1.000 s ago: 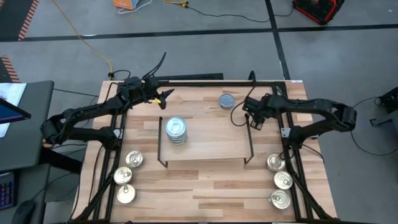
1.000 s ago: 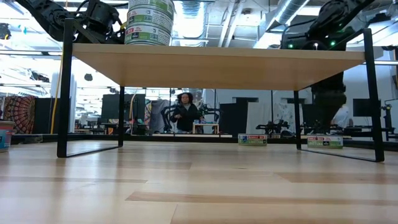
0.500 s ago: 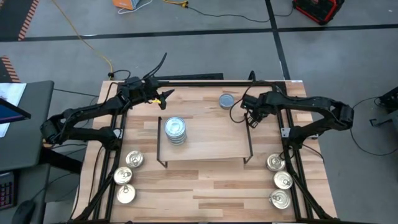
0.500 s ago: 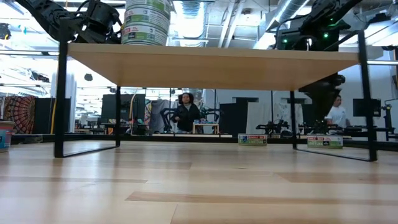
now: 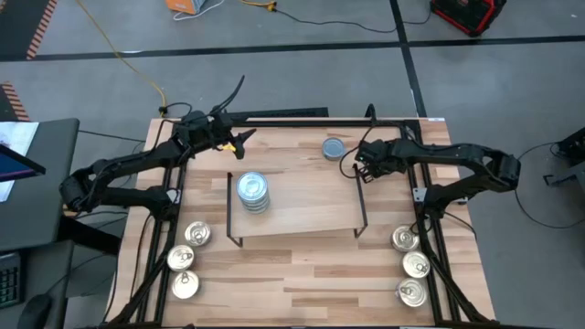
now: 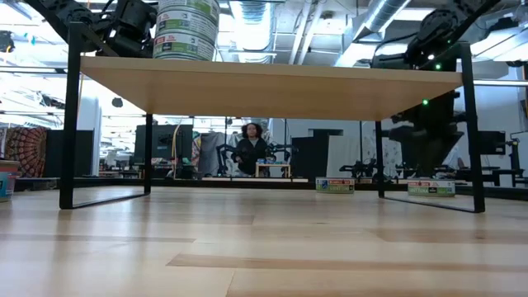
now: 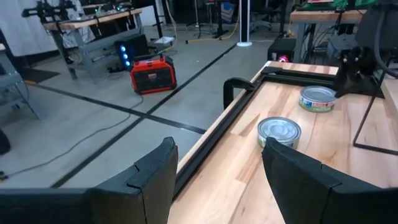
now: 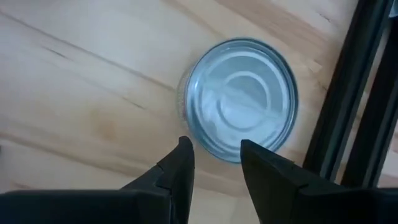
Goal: Stack canned seafood by type on shelf
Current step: Stack the green tuna can on top of the green tuna can on the shelf
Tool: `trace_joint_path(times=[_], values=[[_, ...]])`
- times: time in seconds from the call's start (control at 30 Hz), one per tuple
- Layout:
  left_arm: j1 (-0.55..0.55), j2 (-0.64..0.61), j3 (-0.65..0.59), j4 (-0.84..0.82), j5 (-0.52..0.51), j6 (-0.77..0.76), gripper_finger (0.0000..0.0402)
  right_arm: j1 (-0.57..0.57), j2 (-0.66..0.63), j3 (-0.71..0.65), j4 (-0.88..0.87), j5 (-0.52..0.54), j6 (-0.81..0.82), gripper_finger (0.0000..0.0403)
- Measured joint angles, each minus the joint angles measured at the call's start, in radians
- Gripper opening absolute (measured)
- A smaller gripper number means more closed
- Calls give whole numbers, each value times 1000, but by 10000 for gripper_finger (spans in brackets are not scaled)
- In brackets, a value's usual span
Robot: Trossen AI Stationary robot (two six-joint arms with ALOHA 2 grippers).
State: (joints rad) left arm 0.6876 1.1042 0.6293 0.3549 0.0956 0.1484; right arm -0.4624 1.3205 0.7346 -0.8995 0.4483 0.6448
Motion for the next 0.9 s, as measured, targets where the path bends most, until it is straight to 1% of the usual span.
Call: trace_joint_path(times=[0.17, 0.3, 0.33, 0.47, 0.6, 0.67, 0.77, 0.9], values=[[0, 0, 4, 2, -18, 33, 223, -53, -1, -42, 34, 26, 30, 169], [0, -26, 5, -12, -98, 54, 223, -79, 0, -63, 44, 28, 35, 169], [0, -36, 5, -21, -103, 54, 223, -84, -1, -65, 47, 30, 31, 169], [0, -84, 5, -50, -107, 60, 223, -85, -1, -69, 64, 33, -49, 176], [0, -135, 5, -77, -102, 56, 223, -91, -1, -69, 71, 31, -86, 198], [0, -156, 5, -89, -102, 50, 223, -110, 0, -59, 63, 11, -93, 212], [0, -174, 5, -105, -102, 36, 223, -147, 0, -27, 56, -44, -114, 226], [0, -175, 5, -126, -96, 33, 223, -189, 0, 27, 48, -90, -180, 228]])
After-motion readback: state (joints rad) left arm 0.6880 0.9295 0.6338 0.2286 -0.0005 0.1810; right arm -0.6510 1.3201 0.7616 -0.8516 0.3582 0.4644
